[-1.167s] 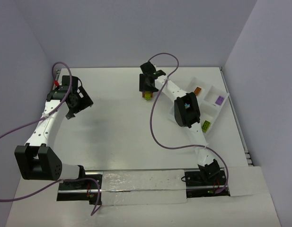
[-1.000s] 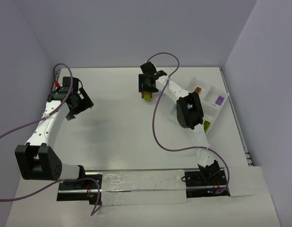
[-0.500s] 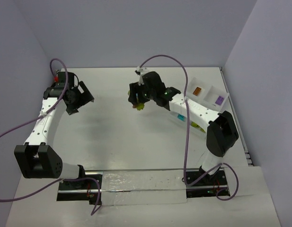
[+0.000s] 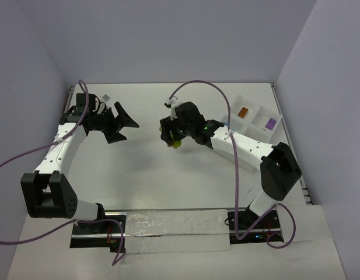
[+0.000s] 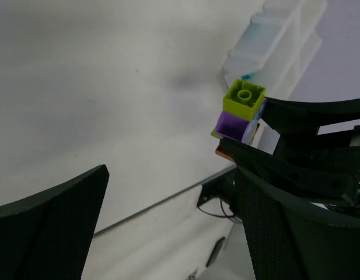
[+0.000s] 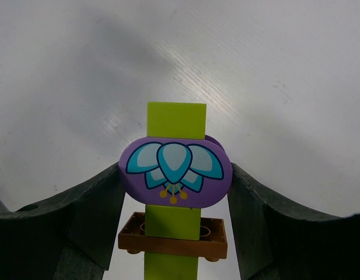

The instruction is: Sort the legos into containers by color

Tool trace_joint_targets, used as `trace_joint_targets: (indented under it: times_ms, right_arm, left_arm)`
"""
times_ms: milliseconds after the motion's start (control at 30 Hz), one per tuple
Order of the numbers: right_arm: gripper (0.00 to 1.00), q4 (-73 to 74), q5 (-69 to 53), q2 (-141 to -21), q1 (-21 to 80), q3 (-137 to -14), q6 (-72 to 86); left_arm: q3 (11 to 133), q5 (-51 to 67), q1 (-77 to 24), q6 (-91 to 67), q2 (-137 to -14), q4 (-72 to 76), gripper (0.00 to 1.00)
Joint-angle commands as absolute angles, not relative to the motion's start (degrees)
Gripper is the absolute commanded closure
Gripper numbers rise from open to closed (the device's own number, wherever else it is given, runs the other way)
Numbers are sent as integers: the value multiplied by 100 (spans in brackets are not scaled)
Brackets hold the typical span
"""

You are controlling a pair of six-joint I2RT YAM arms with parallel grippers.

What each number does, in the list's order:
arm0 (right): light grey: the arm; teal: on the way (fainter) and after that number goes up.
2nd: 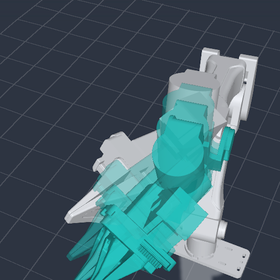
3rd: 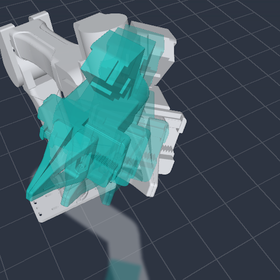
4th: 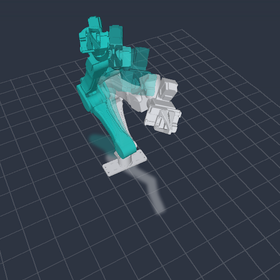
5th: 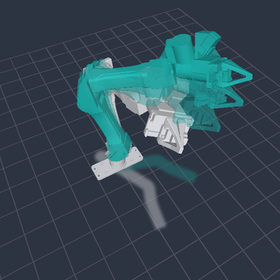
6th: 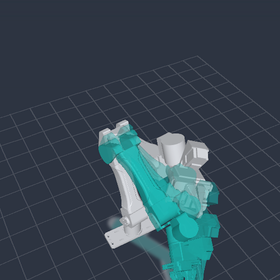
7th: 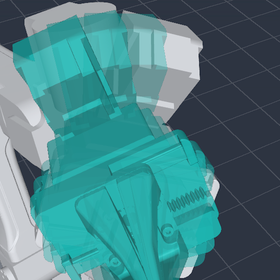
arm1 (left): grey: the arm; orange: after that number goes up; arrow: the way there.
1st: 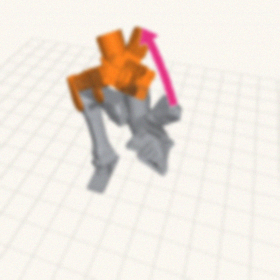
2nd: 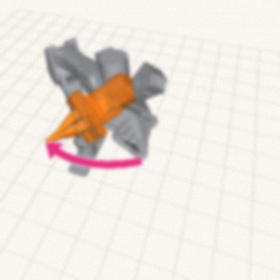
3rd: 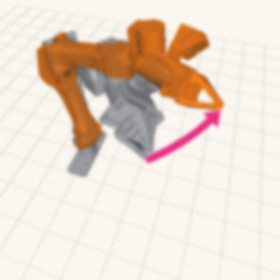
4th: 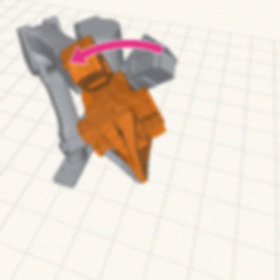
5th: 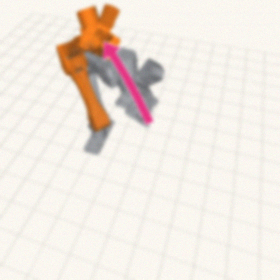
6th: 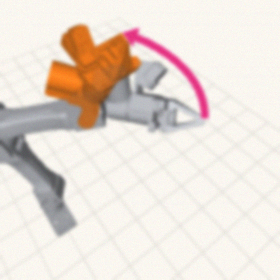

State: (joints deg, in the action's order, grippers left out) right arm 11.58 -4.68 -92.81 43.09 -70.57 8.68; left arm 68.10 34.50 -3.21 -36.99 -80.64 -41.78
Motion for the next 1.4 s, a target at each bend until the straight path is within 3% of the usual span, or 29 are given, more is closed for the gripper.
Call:
trace_joint_targets:
  times_ms: [0, 600, 900, 1067, 1333, 1367]
  right_arm:
    - [68, 786, -490, -8723, 4433, -7147, 608]
    - [66, 1196, -914, -8402, 4606, -7277, 606]
    - [67, 1248, -1090, -8471, 4623, -7348, 606]
    - [67, 1252, -1143, -8503, 4632, -7378, 634]
    - [66, 1272, -1126, -8582, 4632, -7434, 618]
    - [66, 1261, -1132, -8599, 4632, -7429, 629]
  left_arm:
    - [6693, 4953, -445, -4314, -8282, -3071, 3]
    - [7093, 4870, -1231, -4017, -8965, -2364, 6]
    - [6903, 5277, -1482, -4263, -8995, -1609, 13]
    - [6756, 5557, -1595, -4328, -8843, -1216, 24]
    - [6692, 5661, -1617, -4326, -8789, -1175, 58]
    - [6709, 5628, -1617, -4292, -8789, -1242, 67]
